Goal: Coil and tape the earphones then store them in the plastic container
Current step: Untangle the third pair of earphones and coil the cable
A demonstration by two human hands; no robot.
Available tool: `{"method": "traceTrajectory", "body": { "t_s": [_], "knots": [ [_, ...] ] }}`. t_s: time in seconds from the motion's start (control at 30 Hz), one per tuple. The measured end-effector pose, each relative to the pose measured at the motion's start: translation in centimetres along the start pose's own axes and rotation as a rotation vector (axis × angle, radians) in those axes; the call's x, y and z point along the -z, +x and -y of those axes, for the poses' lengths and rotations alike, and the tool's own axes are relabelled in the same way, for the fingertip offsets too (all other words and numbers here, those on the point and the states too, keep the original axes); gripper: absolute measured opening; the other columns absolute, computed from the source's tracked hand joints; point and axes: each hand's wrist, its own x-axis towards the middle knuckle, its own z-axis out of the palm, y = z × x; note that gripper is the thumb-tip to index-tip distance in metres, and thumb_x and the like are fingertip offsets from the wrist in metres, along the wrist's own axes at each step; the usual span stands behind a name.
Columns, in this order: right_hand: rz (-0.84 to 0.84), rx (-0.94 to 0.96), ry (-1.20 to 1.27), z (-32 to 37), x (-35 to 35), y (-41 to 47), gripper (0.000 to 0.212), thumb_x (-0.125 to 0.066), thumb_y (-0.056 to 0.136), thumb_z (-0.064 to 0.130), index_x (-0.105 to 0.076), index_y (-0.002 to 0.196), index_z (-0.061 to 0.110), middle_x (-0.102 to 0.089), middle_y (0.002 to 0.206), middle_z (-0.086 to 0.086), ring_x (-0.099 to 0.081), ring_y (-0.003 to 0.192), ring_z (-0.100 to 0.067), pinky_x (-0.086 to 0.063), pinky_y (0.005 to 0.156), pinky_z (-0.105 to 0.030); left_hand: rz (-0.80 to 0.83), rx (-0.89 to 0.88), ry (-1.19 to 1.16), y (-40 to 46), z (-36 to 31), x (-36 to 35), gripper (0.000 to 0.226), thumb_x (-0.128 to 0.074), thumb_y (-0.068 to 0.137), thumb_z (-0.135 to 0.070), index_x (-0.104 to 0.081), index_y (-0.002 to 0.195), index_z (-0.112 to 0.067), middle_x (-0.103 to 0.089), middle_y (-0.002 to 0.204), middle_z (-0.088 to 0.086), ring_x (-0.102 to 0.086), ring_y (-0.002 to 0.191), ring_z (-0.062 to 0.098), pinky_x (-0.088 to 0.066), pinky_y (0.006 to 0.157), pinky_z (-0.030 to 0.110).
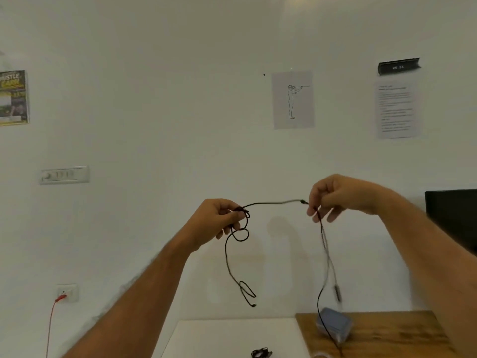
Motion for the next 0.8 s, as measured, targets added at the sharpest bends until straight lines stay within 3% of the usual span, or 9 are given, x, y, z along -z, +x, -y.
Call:
{"method": "traceTrajectory", "body": {
  "t_s": [0.07,0.13,0.23,0.3,0.4,0.47,0.63,0.7,0.8],
  "knots": [
    [0.053,-0.115,-0.078,-0.5,-0.8,0.0,0.024,-0.045,0.091,-0.007,-0.065,0.095,0.006,-0.075,0.098,-0.012,-0.073,0.095,-0.029,-0.057,0.073,-0.036,0.028,0.01,0.039,0.4,-1.0,-0.7,0.009,-0.067,0.09,-0.016,-0.072,0.089,-0.009,-0.066,0.059,0.001,-0.046,0.044,0.008,-0.035,0.041,0.019],
    [0.024,-0.084,-0.059,-0.1,-2.0,0.3,0.013,-0.058,0.094,0.006,-0.064,0.104,0.01,-0.076,0.101,-0.008,-0.072,0.1,-0.026,-0.056,0.082,-0.04,0.053,0.02,0.111,0.7,-1.8,-1.5,0.012,-0.069,0.088,-0.017,-0.071,0.082,-0.007,-0.065,0.057,0.001,-0.044,0.042,0.009,-0.035,0.041,0.02],
    [0.08,0.063,0.109,1.3,-4.7,0.9,0.031,-0.065,0.094,0.03,-0.058,0.119,0.014,-0.075,0.107,-0.005,-0.07,0.104,-0.02,-0.05,0.095,-0.043,0.09,0.026,0.272,1.3,-2.6,-3.0,0.018,-0.072,0.084,-0.022,-0.07,0.07,-0.01,-0.067,0.055,-0.001,-0.046,0.041,0.009,-0.038,0.042,0.02],
    [0.16,0.111,0.114,2.0,-6.8,1.4,0.041,-0.072,0.088,0.028,-0.054,0.124,0.016,-0.075,0.102,-0.008,-0.071,0.1,-0.02,-0.048,0.096,-0.041,0.098,0.035,0.301,1.5,-2.9,-3.7,0.019,-0.074,0.081,-0.023,-0.07,0.068,-0.011,-0.066,0.055,-0.002,-0.048,0.043,0.009,-0.04,0.043,0.02],
    [0.109,0.172,0.145,2.1,-8.6,2.2,0.029,-0.072,0.087,0.01,-0.06,0.113,0.005,-0.072,0.079,-0.016,-0.07,0.072,-0.027,-0.056,0.077,-0.032,0.11,0.059,0.258,1.4,-3.3,-3.4,0.018,-0.076,0.079,-0.022,-0.07,0.069,-0.009,-0.065,0.054,-0.001,-0.048,0.045,0.01,-0.04,0.043,0.02],
    [0.01,0.184,0.182,1.9,-8.3,2.4,0.012,-0.07,0.088,0.006,-0.066,0.099,0.002,-0.068,0.067,-0.01,-0.062,0.057,-0.02,-0.054,0.065,-0.03,0.123,0.1,0.19,1.1,-3.3,-2.5,0.018,-0.077,0.081,-0.023,-0.071,0.073,-0.009,-0.064,0.055,-0.001,-0.046,0.044,0.007,-0.039,0.043,0.019],
    [-0.117,0.234,0.149,1.8,-7.3,1.9,0.011,-0.07,0.09,0.014,-0.074,0.085,0.006,-0.05,0.056,-0.002,-0.04,0.051,-0.016,-0.034,0.048,-0.025,0.082,0.229,-0.052,0.5,-1.8,0.0,0.022,-0.067,0.09,-0.032,-0.073,0.086,-0.012,-0.065,0.079,-0.001,-0.04,0.051,0.008,-0.031,0.047,0.018],
    [-0.149,0.224,0.132,2.0,-7.2,1.9,0.012,-0.067,0.091,0.015,-0.071,0.082,0.008,-0.042,0.055,0.002,-0.029,0.046,-0.012,-0.023,0.045,-0.025,0.052,0.237,-0.096,0.4,-1.3,0.3,0.023,-0.064,0.091,-0.035,-0.073,0.092,-0.014,-0.068,0.09,-0.004,-0.047,0.063,0.01,-0.036,0.054,0.02],
    [-0.194,0.182,0.155,2.0,-7.2,2.1,0.014,-0.058,0.094,0.012,-0.065,0.082,0.01,-0.043,0.055,0.002,-0.026,0.043,-0.01,-0.019,0.045,-0.025,-0.001,0.164,-0.18,0.5,-0.9,0.2,0.018,-0.061,0.094,-0.029,-0.073,0.097,-0.016,-0.067,0.082,-0.005,-0.061,0.077,0.011,-0.049,0.07,0.026]
  ]
}}
